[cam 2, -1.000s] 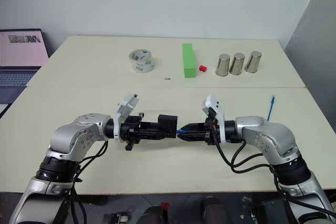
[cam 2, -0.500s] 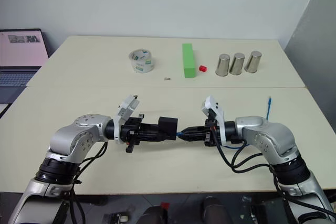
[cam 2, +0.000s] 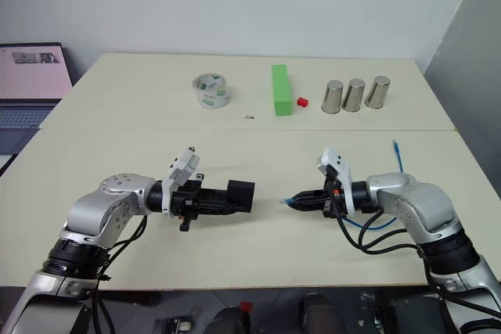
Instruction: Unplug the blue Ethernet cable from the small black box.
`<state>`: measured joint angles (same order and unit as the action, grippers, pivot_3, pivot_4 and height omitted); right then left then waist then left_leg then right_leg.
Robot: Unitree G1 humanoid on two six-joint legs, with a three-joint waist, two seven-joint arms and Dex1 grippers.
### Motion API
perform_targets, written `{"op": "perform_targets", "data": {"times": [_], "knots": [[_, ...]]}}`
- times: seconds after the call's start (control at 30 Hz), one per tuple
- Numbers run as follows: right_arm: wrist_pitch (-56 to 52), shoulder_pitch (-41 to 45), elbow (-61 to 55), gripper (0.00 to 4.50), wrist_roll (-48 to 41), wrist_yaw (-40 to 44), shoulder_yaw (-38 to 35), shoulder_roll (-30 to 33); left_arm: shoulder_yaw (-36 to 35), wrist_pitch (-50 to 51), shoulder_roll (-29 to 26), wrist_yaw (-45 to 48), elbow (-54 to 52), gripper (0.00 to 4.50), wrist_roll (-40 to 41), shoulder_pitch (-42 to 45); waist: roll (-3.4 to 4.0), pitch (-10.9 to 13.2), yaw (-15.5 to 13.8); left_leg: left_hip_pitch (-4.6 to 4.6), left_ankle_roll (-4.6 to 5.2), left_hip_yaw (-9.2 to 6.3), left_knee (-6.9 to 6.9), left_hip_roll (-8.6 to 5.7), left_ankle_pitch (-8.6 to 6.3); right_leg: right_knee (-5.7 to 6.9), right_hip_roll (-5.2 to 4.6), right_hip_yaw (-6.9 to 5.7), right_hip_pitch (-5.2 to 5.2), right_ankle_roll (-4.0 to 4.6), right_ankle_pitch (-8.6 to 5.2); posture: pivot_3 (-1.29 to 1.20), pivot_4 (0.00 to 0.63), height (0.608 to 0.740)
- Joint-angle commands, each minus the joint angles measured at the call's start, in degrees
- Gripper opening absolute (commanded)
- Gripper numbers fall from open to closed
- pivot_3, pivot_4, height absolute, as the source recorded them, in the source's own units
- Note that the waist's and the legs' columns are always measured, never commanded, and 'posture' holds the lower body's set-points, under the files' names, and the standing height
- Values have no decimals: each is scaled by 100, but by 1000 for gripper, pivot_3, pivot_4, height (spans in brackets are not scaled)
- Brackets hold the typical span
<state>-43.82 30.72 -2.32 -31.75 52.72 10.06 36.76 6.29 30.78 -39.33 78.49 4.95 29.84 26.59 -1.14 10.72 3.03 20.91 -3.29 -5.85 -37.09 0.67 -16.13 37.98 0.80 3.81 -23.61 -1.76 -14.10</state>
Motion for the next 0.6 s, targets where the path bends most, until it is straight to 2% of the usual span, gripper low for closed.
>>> {"op": "perform_targets", "data": {"times": [0.03,0.1,0.17,0.23,0.27,0.3,0.4,0.43,0.6], "knots": [[1414,260,1084,57,1081,-924,-265,-221,-248,-147,24,-218,-37,785,-42,-35,0,0,6,-1,0,3,1,-1,0,2,-1,3,0,-1,1,0,150,740],[2076,374,1717,57,1603,-1501,-315,-395,-289,-136,93,-396,-16,785,-77,-64,0,0,12,-1,0,4,3,0,0,2,0,3,-3,-1,1,0,150,740],[2395,434,2112,57,1852,-1728,-351,-513,-304,-196,154,-549,16,785,-158,-77,0,0,14,1,0,8,4,0,0,3,0,8,-7,0,1,0,150,740],[2628,469,2374,757,2047,-1900,-382,-597,-310,-183,174,-601,11,785,-150,-89,0,0,14,2,0,10,5,0,0,5,0,12,-10,4,3,0,150,740],[2657,466,2433,771,2073,-1942,-423,-640,-336,-184,199,-691,-5,785,-153,-102,0,0,15,4,0,12,6,0,0,5,0,13,-13,27,17,0,150,740],[2630,462,2447,1189,2049,-1909,-468,-675,-364,-199,228,-787,-8,785,-163,-109,0,0,15,4,0,12,7,0,0,5,0,14,-13,28,18,0,150,740],[2493,397,2190,1765,1915,-1577,-513,-635,-475,-278,343,-1171,119,785,-265,-81,1,0,15,4,0,13,8,0,0,4,-1,15,-14,29,18,0,150,740],[2407,329,1939,2111,1834,-1384,-538,-528,-520,-558,428,-1526,316,785,-507,-50,1,0,14,4,0,12,7,0,0,5,-1,14,-14,29,18,0,150,740],[1736,-74,440,3266,1101,-280,-603,-61,-897,-1791,829,-3325,1334,785,-1438,204,2,1,-23,3,0,7,5,0,0,6,-1,11,-13,28,18,0,150,740]]}}
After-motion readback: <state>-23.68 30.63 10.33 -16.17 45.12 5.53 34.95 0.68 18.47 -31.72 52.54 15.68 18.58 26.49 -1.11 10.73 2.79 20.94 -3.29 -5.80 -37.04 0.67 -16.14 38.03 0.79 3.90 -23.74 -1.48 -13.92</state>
